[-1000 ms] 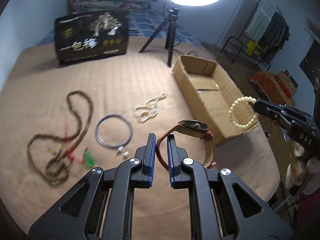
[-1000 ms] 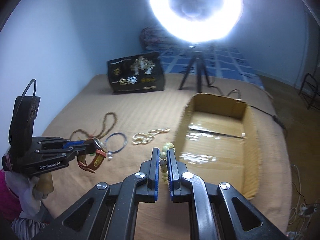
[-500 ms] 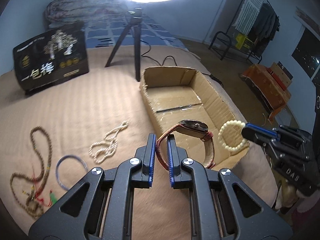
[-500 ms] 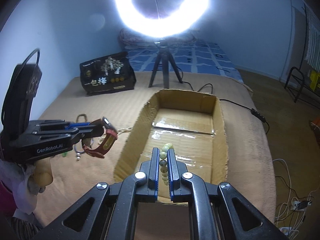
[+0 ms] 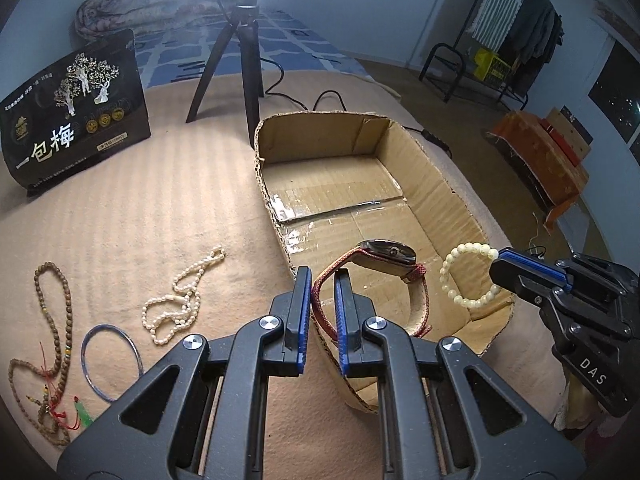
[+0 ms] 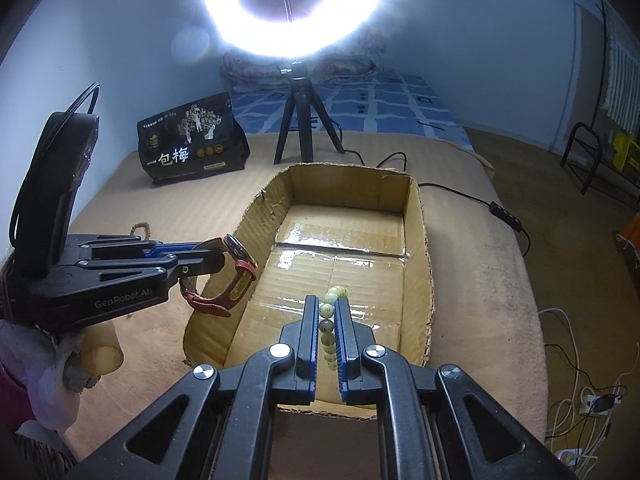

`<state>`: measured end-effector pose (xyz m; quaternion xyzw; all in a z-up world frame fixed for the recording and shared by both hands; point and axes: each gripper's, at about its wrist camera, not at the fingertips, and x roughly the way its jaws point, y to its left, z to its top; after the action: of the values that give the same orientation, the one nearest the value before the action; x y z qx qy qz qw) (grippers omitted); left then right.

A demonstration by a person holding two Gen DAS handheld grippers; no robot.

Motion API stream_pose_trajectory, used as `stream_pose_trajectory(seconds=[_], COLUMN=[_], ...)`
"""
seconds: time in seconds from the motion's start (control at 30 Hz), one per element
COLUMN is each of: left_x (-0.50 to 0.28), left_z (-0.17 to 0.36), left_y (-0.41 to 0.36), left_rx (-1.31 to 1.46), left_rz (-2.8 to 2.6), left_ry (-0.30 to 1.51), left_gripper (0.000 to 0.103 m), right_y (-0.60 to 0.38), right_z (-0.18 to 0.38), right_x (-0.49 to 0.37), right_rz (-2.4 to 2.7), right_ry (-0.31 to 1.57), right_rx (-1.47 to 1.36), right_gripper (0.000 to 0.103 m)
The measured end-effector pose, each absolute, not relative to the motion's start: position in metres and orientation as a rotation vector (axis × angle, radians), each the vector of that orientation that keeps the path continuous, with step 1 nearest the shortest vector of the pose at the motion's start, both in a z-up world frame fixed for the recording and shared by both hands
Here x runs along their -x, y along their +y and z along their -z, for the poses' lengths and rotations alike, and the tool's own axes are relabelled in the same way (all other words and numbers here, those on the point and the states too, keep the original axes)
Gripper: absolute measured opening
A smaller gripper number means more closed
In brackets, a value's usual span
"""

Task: Organize jewelry
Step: 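Carry the watch with the left tool into the cardboard box while the right tool drops the bracelet there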

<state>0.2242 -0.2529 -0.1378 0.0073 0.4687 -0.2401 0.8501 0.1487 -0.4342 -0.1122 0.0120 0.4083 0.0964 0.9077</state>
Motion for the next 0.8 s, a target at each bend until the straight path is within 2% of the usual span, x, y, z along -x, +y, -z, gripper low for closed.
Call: stream_pose_trajectory(seconds=[0.07, 0.13, 0.17, 0.2, 0.23, 0.37, 0.73, 0.8], left_x=[-0.225, -0.225, -0.225, -0.224, -0.223, -0.223, -0.212, -0.209], left_z=[0.139, 0.138, 0.137, 0.136, 0.134, 0.129, 0.114, 0.111], left_y=[-0.253, -0.252, -0.252, -0.251, -0.249, -0.243, -0.220, -0.215], left_rx=[-0.013, -0.013, -0.009, -0.011, -0.013, -0.005, 0.013, 0.018], left_rz=[0.506, 0.496, 0.497, 0.490, 0.484, 0.480, 0.461, 0.457], left_ry=[0.989, 0.987, 0.984, 0.977, 0.969, 0.960, 0.936, 0.932], left_gripper=[0.011, 0.020, 0.023, 0.026, 0.027, 0.027, 0.027, 0.027], right_y=[-0.433, -0.432, -0.431, -0.430, -0.429, -0.425, -0.412, -0.409], right_z=[0.113, 0.112, 0.111, 0.111, 0.110, 0.108, 0.094, 0.091], right_x=[-0.150, -0.150, -0.149, -0.148, -0.147, -0.143, -0.130, -0.128], right_rz=[-0.201, -0.201, -0.194, -0.192, -0.192, -0.184, -0.185, -0.186], right_ry=[0.845, 0.843, 0.835, 0.831, 0.829, 0.823, 0.804, 0.800], right_rx=[-0.024, -0.021, -0.016, -0.013, -0.012, 0.001, 0.022, 0.026], right_gripper=[0.006, 0.025, 0.037, 0.044, 0.045, 0.063, 0.068, 0.071])
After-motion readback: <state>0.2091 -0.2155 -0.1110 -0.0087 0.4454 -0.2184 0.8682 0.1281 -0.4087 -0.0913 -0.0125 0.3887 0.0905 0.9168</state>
